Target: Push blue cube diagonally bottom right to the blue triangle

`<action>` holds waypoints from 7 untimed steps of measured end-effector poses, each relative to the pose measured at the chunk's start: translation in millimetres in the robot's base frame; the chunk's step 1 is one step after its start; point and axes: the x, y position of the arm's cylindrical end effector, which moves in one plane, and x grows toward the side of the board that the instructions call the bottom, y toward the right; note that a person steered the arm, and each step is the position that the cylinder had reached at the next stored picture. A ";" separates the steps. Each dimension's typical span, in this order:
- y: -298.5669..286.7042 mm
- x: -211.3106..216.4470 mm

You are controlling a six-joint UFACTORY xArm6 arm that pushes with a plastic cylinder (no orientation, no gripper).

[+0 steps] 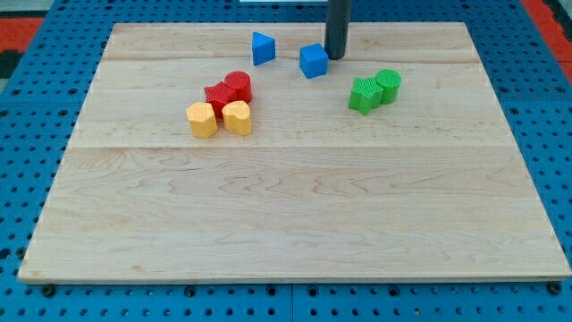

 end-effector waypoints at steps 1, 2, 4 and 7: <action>17.4 19.8; -34.7 24.0; -55.8 20.0; -108.0 124.6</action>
